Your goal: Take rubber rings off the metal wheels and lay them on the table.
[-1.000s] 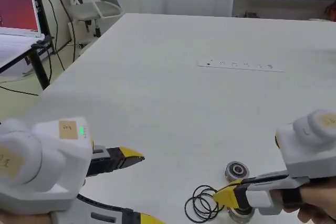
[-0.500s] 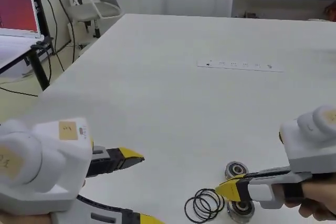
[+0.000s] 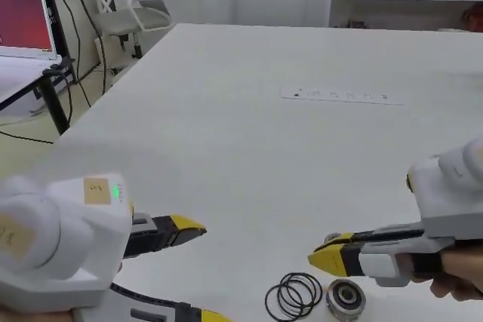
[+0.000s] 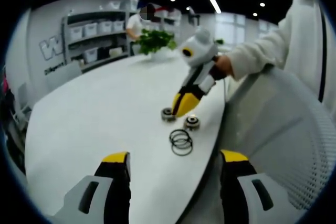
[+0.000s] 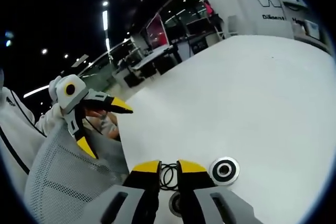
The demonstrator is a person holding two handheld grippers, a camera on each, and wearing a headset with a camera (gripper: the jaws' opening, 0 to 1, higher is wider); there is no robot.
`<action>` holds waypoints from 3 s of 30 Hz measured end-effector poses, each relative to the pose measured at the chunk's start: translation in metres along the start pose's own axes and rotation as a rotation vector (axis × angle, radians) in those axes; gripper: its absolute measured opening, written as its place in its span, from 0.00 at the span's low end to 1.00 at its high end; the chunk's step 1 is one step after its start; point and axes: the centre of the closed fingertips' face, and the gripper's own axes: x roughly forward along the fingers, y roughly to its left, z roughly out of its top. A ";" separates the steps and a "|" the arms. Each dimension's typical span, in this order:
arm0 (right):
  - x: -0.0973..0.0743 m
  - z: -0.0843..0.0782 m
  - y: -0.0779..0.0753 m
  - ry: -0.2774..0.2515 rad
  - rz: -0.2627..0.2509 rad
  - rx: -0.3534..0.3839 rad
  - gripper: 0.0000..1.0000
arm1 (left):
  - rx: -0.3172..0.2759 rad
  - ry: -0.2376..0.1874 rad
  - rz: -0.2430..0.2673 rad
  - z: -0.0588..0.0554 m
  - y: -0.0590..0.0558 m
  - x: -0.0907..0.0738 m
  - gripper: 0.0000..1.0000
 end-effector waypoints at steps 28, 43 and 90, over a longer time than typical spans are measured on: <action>-0.035 0.024 0.039 -0.096 0.007 -0.191 0.72 | -0.013 -0.015 -0.026 0.002 -0.006 0.000 0.71; -0.100 0.031 0.040 -0.148 -0.088 -0.259 0.93 | -0.095 -0.040 -0.059 0.006 -0.013 0.005 0.87; -0.124 -0.070 -0.002 -0.060 -0.188 0.007 0.90 | -0.294 -0.032 0.150 -0.003 -0.001 -0.014 0.89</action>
